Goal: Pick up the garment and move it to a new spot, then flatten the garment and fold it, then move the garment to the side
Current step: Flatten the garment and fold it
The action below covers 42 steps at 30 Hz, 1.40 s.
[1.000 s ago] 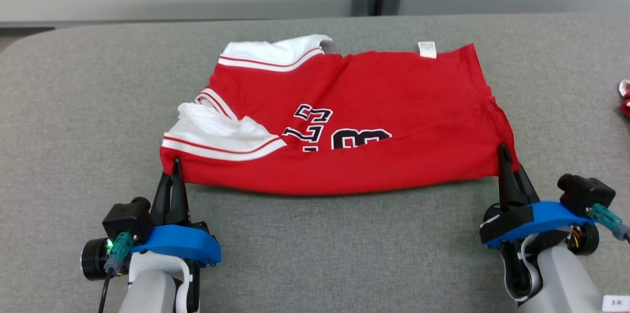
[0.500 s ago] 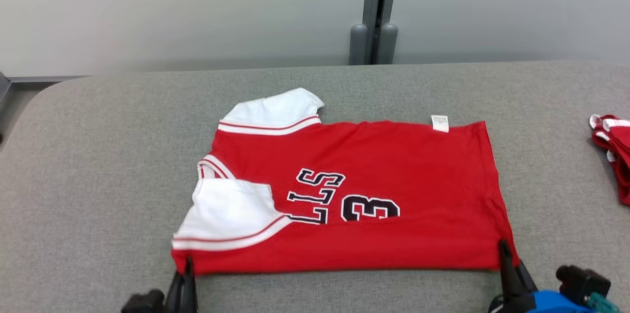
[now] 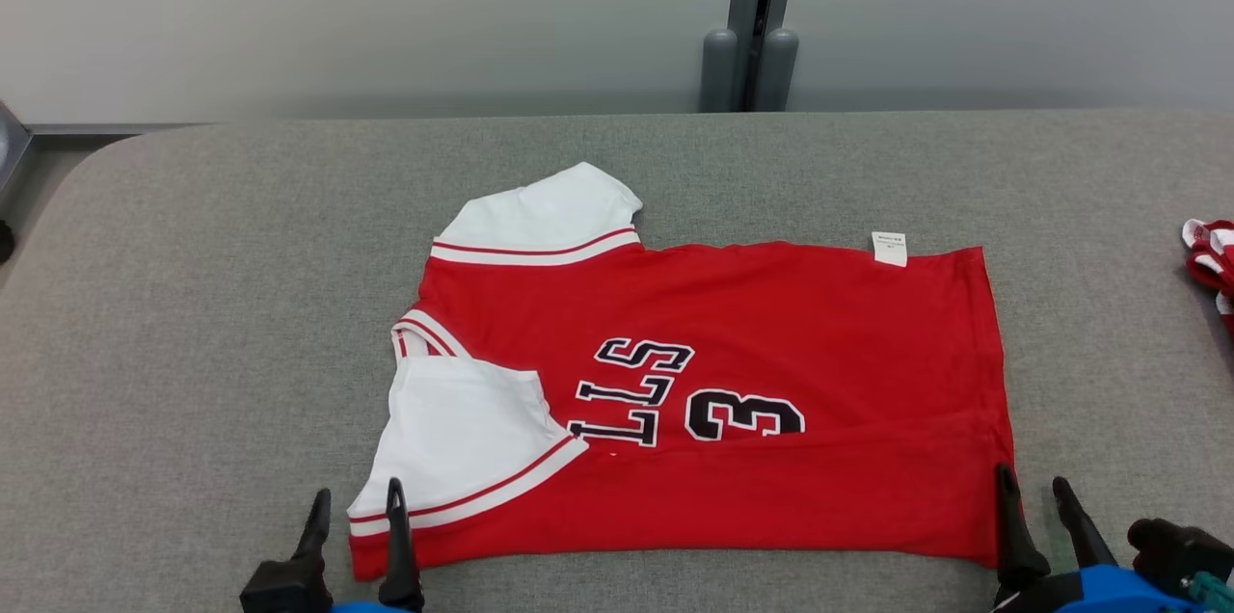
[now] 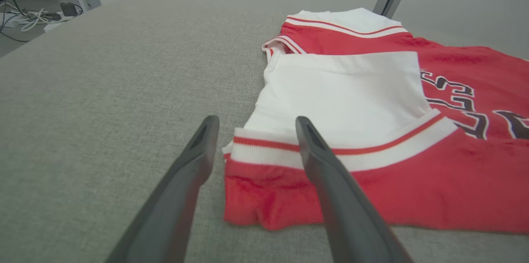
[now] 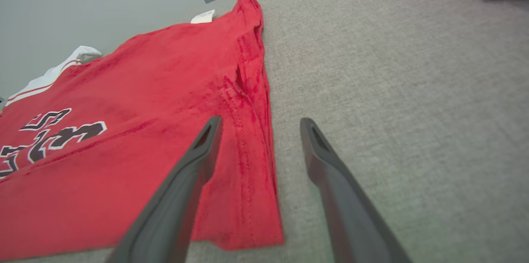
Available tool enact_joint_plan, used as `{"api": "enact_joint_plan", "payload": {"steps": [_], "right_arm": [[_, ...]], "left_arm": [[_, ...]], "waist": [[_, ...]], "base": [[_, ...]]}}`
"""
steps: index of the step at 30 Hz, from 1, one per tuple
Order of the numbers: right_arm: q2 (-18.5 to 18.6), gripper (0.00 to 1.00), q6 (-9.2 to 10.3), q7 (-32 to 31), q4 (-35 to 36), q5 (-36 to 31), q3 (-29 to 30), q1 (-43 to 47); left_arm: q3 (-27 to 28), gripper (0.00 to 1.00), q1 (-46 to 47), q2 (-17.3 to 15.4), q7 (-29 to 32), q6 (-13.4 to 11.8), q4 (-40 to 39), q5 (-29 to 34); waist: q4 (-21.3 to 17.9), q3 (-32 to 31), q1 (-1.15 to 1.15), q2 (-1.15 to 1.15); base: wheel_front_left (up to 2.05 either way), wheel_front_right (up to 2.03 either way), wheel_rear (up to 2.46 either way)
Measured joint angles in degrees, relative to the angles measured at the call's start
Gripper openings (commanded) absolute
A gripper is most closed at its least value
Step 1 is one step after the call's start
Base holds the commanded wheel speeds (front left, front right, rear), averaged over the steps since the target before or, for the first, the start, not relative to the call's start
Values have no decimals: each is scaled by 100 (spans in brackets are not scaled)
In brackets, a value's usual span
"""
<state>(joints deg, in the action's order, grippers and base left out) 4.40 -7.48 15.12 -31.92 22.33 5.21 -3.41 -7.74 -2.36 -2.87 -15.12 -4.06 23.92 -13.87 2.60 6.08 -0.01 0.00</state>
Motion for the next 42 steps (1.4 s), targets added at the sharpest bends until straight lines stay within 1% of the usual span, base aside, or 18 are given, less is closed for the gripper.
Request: {"api": "enact_joint_plan", "payload": {"steps": [4, 7, 10, 14, 17, 22, 27, 28, 29, 30, 31, 37, 40, 42], "right_arm": [[147, 100, 0, 0, -1, -125, 73, -396], [411, 100, 0, 0, -129, -189, -12, -882], [693, 100, 0, -78, -434, -199, -181, -1441], [1070, 100, 0, -252, -750, -166, -490, -2200], [1250, 100, 0, -371, -951, -76, -754, -2614], [1473, 100, 0, -419, -1258, 46, -1155, -3194], [1572, 100, 0, -414, -1549, 108, -1545, -3575], [1589, 95, 0, -411, -1593, 137, -1627, -3621], [1597, 47, 0, -393, -1628, 180, -1693, -3658], [1604, 10, 0, -374, -1659, 216, -1762, -3691], [1610, 0, 0, -352, -1692, 254, -1818, -3726], [1692, 0, -1, -155, -1762, 455, -2036, -3895], [1694, 0, -1, -89, -1774, 511, -2106, -4003], [1690, 0, -1, -60, -1768, 549, -2169, -4076]], "left_arm": [[99, 100, 286, -3, 0, -15, -408, 199], [68, 100, 682, -3, 0, 14, -523, 315], [-35, 100, 1194, 0, 0, 112, -443, 444], [-156, 100, 1971, -3, -1, 326, -36, 565], [-245, 100, 2607, -49, 0, 477, 325, 692], [-353, 100, 3461, -224, 18, 673, 973, 801], [-464, 100, 4108, -326, 131, 825, 1451, 846], [-487, 100, 4218, -356, 151, 859, 1524, 846], [-500, 100, 4307, -381, 169, 873, 1589, 842], [-531, 100, 4401, -411, 209, 904, 1656, 843], [-553, 100, 4482, -430, 246, 922, 1711, 842], [-727, 100, 5065, -648, 512, 1071, 1930, 777], [-811, 100, 5371, -734, 801, 1118, 2020, 591], [-905, 100, 5615, -858, 1022, 1127, 2076, 439]], "waist": [[-2, 224, 0, 0], [-14, 464, 0, 0], [-23, 738, 2, 0], [-6, 1095, 2, 0], [38, 1309, 2, 0], [79, 1570, 2, 0], [85, 1723, 2, 0], [86, 1744, 2, 0], [84, 1765, 2, 0], [81, 1784, 2, 0], [73, 1801, 2, 0], [0, 1920, 2, 0], [-64, 2010, 2, 0], [-117, 2084, 2, 0]], "base": [[0, 0, 0], [0, 0, 0], [0, 0, 0], [0, 0, 0], [0, 0, 0], [0, 0, 0], [0, 0, 0], [0, 0, 0], [0, 0, 0], [0, 0, 0], [0, 0, 0], [0, 0, 0], [0, 0, 0], [0, 0, 0]]}}
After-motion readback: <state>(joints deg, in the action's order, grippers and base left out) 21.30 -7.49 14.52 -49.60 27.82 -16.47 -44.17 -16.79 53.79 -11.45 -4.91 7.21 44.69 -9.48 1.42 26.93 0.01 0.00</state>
